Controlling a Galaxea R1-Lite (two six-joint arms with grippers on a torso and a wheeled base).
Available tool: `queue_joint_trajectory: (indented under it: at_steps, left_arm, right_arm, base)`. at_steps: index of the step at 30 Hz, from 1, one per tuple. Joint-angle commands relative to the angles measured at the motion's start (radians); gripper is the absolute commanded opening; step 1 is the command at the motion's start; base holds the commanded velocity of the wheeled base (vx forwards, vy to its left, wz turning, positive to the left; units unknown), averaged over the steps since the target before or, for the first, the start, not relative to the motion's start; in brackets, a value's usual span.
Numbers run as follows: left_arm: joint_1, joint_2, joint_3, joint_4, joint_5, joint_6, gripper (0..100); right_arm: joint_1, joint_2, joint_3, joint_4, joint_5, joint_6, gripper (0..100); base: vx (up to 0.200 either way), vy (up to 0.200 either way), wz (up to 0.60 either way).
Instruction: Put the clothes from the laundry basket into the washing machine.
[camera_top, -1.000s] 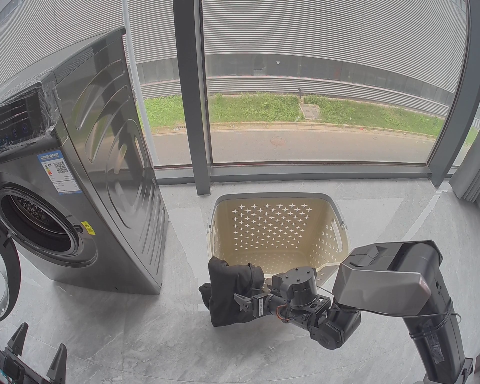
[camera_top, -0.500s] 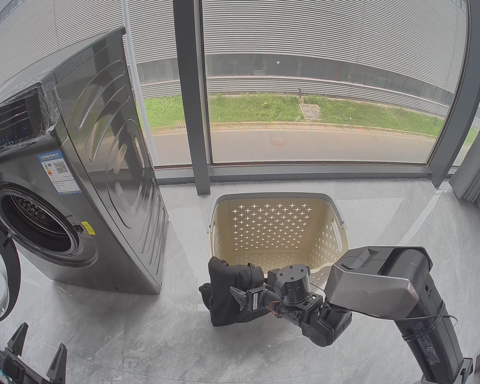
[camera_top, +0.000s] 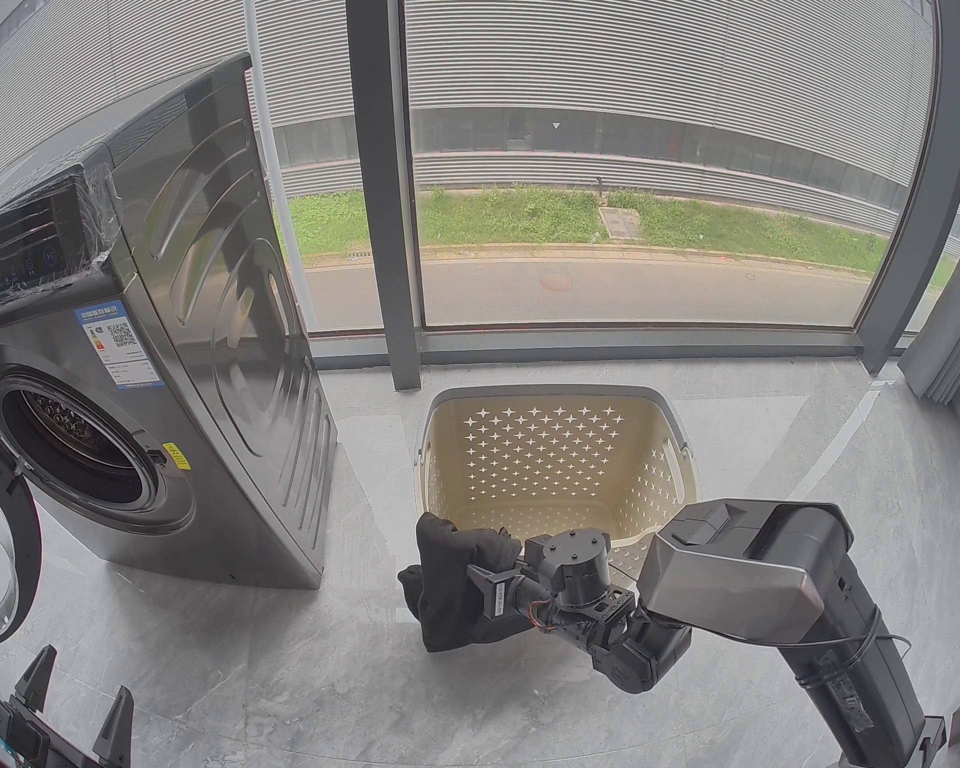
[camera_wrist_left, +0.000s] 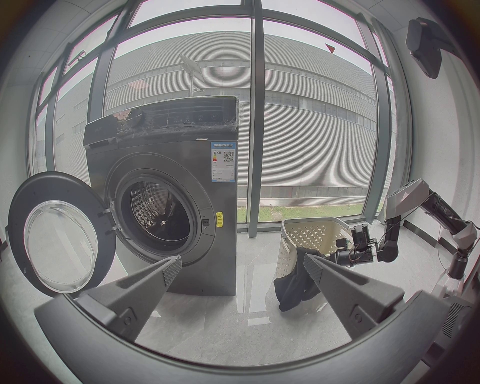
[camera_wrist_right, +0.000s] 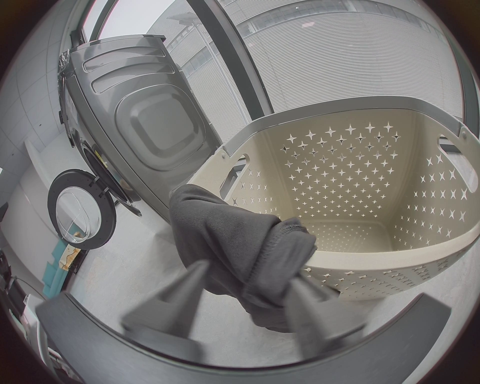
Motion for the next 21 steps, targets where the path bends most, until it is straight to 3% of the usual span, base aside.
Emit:
queue_joint_trajectory:
  at_steps: [1,11,21]
  left_arm:
    - [0.000,-0.016,0.018,0.000,0.000,0.000,100]
    - [0.000,-0.016,0.018,0.001,0.000,-0.002,100]
    - [0.000,-0.016,0.018,0.000,0.002,-0.003,100]
  right_arm:
    - [0.001,-0.003,0.007,-0.009,0.000,0.001,0]
    - [0.021,-0.082,0.099,-0.057,-0.001,0.010,0]
    - [0.031,-0.450,0.320,-0.089,-0.003,-0.001,0]
  base:
    - [0.000,0.000,0.00]
    - [0.000,0.000,0.00]
    - [0.000,0.000,0.00]
